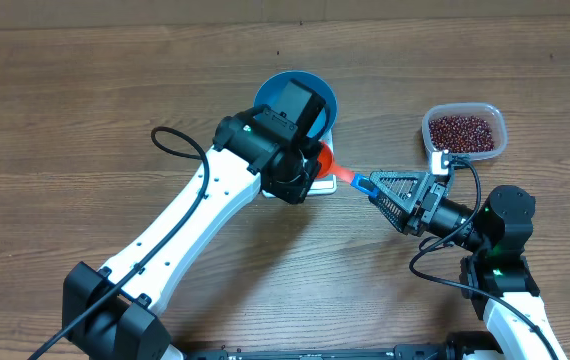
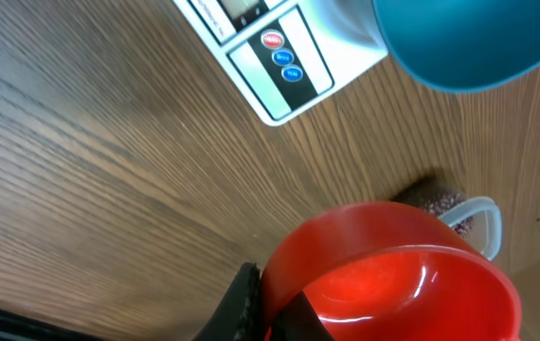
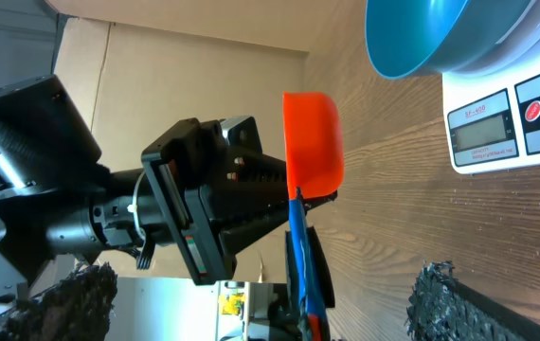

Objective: Scoop item into bowl and weigh 150g on scale
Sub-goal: 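Close the right gripper on the blue handle of the cup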

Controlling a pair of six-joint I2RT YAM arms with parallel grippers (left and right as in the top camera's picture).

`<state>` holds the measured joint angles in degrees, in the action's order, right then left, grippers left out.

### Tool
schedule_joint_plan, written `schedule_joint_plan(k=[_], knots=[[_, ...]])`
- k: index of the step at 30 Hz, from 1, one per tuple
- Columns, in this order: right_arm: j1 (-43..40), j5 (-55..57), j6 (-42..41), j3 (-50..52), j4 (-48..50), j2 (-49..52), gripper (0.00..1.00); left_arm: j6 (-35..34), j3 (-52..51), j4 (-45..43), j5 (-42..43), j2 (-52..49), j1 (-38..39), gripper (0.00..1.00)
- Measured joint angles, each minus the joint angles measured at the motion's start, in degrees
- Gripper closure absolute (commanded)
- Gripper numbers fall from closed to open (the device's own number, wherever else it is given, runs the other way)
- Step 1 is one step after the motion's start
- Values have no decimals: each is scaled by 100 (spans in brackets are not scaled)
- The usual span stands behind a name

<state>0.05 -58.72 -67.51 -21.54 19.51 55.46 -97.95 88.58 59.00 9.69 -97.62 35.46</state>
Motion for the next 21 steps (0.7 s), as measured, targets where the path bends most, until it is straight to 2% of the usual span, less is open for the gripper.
schedule_joint_plan(k=[4, 7, 14, 15, 19, 21], knots=[[2, 2, 2, 0, 0, 0, 1, -184, 0, -205, 22, 0, 251, 96], [4, 0, 0, 0, -2, 0, 11, -247, 0, -227, 22, 0, 380, 95], [4, 4, -2, -4, -15, 0, 56, -264, 0, -247, 22, 0, 507, 96], [4, 2, 46, -11, -11, 0, 60, -264, 0, -249, 22, 0, 509, 96], [4, 0, 22, -13, -17, 0, 67, -264, 0, -249, 22, 0, 544, 96], [4, 17, 81, -13, -68, 0, 81, -264, 0, -249, 22, 0, 544, 96]])
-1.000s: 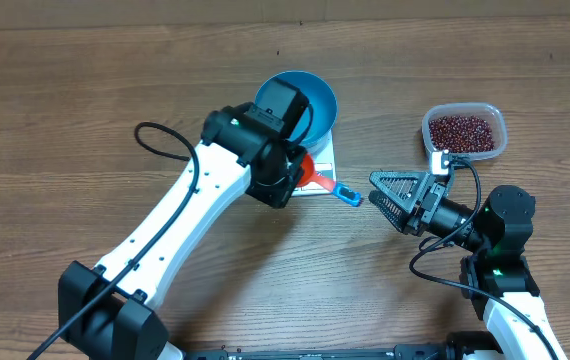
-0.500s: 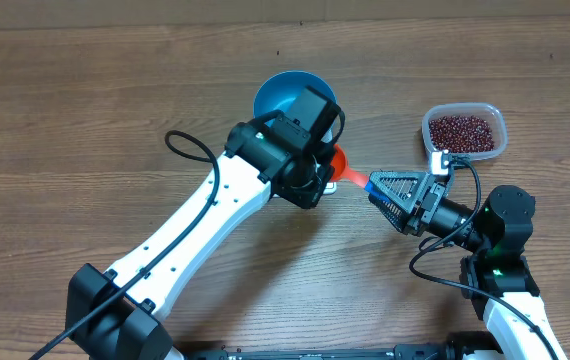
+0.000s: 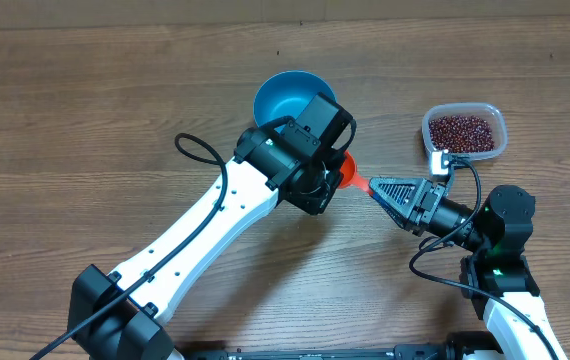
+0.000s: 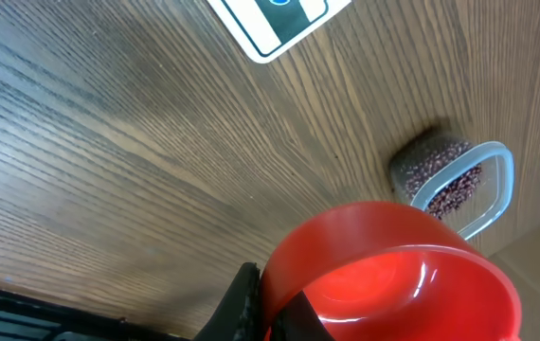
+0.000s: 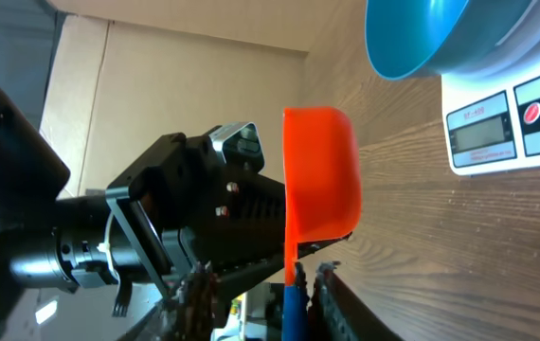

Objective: Scoop item into bowl and weigh 150g on scale
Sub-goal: 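Close the right gripper on the blue handle of the cup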

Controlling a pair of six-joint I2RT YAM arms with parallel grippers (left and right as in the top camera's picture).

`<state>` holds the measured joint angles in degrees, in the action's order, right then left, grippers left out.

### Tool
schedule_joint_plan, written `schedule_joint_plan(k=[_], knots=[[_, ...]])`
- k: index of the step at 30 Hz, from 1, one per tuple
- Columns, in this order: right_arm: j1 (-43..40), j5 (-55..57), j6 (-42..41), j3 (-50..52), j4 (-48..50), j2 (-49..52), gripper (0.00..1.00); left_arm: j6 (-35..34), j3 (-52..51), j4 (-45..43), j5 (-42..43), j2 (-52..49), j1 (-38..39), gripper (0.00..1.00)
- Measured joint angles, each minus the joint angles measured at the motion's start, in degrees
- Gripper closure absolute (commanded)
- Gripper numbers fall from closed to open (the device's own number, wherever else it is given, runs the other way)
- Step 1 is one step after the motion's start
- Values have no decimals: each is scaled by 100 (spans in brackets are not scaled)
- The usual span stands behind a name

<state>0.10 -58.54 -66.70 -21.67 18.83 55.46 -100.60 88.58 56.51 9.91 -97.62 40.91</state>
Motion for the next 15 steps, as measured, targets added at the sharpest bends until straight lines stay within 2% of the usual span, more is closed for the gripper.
schedule_joint_plan(k=[2, 5, 7, 9, 11, 12, 15], knots=[[0, 26, 35, 0, -133, 0, 89, 0, 0, 2, 4, 0, 0, 96], [0, 61, 101, 2, -258, 7, 96, -2, 0, -2, 24, 0, 0, 88], [0, 83, 146, 2, -273, 7, 96, -7, 0, -2, 24, 0, 0, 83], [0, 98, 181, 2, -302, 7, 96, -15, 0, 0, 39, 0, 0, 65], [0, 98, 203, 2, -302, 7, 96, -39, 0, 0, 48, 0, 0, 19], [0, 96, 208, 2, -302, 7, 96, -24, 0, 0, 57, 0, 0, 0], [0, 98, 216, 2, -299, 7, 96, -35, 0, 4, 63, 0, 0, 0]])
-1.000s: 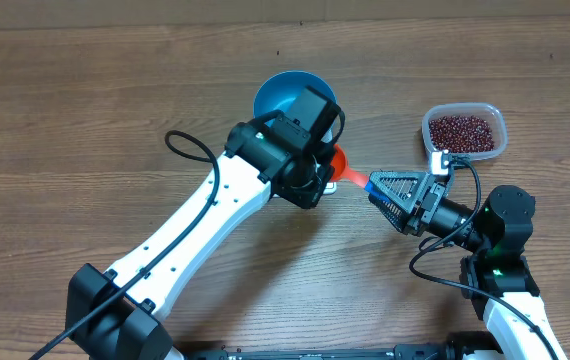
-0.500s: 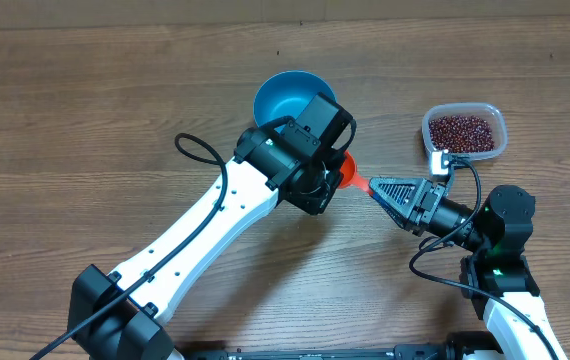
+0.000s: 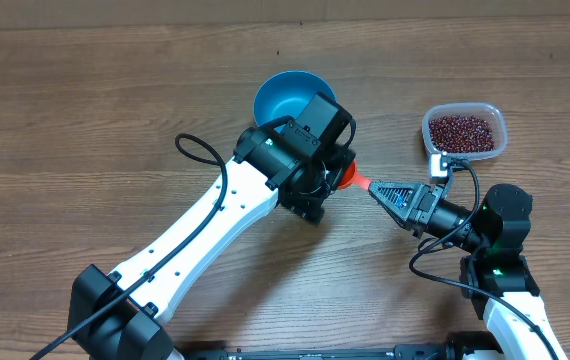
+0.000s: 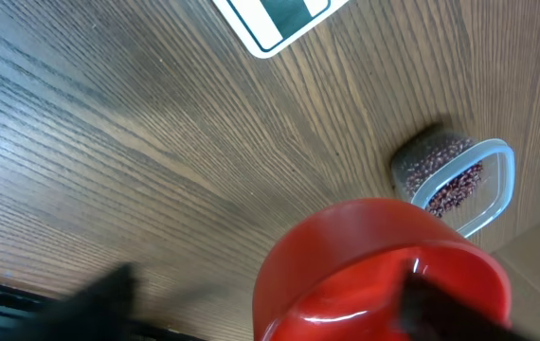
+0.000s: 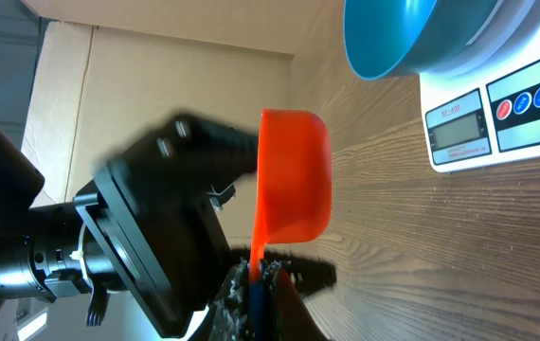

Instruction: Scoop item into bowl and weigh 150g on scale

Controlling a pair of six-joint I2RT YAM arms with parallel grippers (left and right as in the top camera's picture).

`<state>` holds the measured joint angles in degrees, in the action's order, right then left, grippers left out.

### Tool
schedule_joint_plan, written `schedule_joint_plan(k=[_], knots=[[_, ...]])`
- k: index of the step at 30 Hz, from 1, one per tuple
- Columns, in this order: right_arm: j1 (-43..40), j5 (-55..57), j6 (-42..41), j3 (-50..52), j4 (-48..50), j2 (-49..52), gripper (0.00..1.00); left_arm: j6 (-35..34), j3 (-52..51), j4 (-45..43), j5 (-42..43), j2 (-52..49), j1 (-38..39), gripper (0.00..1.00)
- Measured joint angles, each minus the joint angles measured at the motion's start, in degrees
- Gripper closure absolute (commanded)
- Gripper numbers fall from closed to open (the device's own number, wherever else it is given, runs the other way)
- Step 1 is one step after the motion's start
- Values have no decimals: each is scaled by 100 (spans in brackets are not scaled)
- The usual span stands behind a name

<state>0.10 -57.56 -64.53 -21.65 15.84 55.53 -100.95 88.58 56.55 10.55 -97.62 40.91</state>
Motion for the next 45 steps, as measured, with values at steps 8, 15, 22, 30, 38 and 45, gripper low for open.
schedule_joint_plan(k=[8, 15, 22, 30, 38, 45], knots=[[0, 0, 573, 0, 0, 0, 96, 389, 0, 380, -2, 0, -92, 0], [31, 190, 1685, 0, -398, 4, 96, 2144, -4, 1051, 214, 0, -570, 0], [26, 505, 2151, -17, -813, 4, 96, 4424, -4, 1189, 396, 0, -907, 0], [26, 960, 2634, -446, -1825, 4, 96, 6450, -4, 1231, -190, 258, -955, 0], [26, 1742, 3574, -1661, -3960, 4, 96, 8050, 42, 1241, -525, 592, -955, 0], [26, 1950, 3932, -1912, -4120, 4, 96, 8212, 42, 1244, -546, 592, -955, 0]])
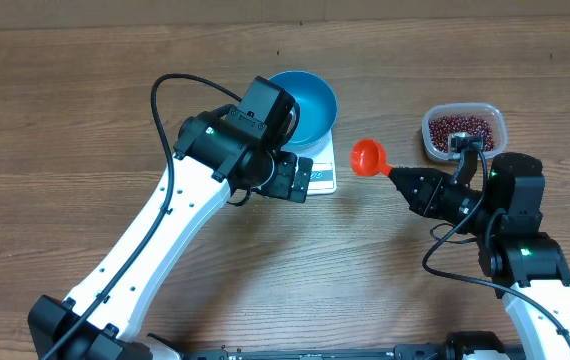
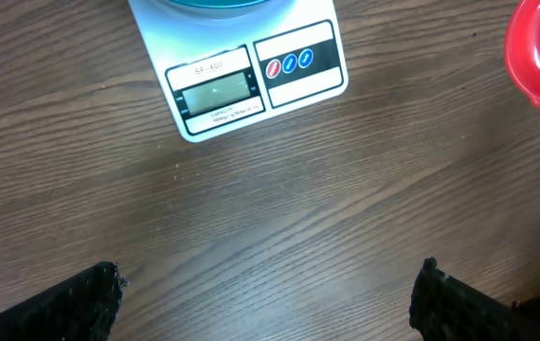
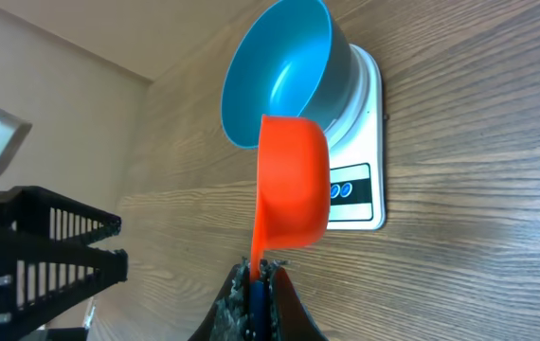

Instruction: Scoop item into bowl and weigh 150g on scale

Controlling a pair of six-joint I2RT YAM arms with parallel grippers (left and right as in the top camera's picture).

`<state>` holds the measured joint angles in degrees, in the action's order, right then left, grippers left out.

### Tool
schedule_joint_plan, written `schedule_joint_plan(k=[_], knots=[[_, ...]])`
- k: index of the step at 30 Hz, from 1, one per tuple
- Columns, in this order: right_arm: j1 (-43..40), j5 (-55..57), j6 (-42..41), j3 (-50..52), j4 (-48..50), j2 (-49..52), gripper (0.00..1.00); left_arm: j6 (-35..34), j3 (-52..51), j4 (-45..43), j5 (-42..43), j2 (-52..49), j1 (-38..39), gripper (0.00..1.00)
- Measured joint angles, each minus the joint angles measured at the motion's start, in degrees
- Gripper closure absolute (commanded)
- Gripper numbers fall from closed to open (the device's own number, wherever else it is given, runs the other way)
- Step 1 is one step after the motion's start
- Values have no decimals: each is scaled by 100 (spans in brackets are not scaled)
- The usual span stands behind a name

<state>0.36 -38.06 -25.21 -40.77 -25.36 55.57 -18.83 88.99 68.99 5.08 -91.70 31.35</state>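
My right gripper (image 1: 402, 179) is shut on the blue-tipped handle of the red scoop (image 1: 367, 157), which it holds above the table between scale and container; in the right wrist view the gripper (image 3: 259, 280) holds the scoop (image 3: 294, 194) upright. No beans show in it. The blue bowl (image 1: 310, 98) stands empty on the white scale (image 1: 322, 178). My left gripper (image 1: 287, 180) hangs open over the scale's front edge, its fingers (image 2: 73, 305) wide apart above bare wood; the scale (image 2: 251, 80) lies just ahead. Red beans fill the clear container (image 1: 463, 131) at the right.
The wooden table (image 1: 85, 120) carries nothing else. The left arm crosses from the lower left toward the scale. A cable loops off the left arm (image 1: 170, 100). The container of beans sits close behind the right arm's wrist.
My left gripper, then open beside the scoop's cup, now sits to the left over the scale's front. The right gripper keeps the handle and holds the scoop alone, farther right.
At first my left gripper was shut on the scoop's cup and the right stood open around its handle. The right fingers then drew in on the handle and were shut on it as the left opened. Now only the right holds the scoop.
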Motion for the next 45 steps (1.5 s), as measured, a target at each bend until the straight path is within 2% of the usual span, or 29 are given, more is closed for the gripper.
schedule_joint_plan(k=[45], knots=[[0, -13, 90, 0, -168, 0, 96, 70, 0, 0, -2, 0, 0, 1]])
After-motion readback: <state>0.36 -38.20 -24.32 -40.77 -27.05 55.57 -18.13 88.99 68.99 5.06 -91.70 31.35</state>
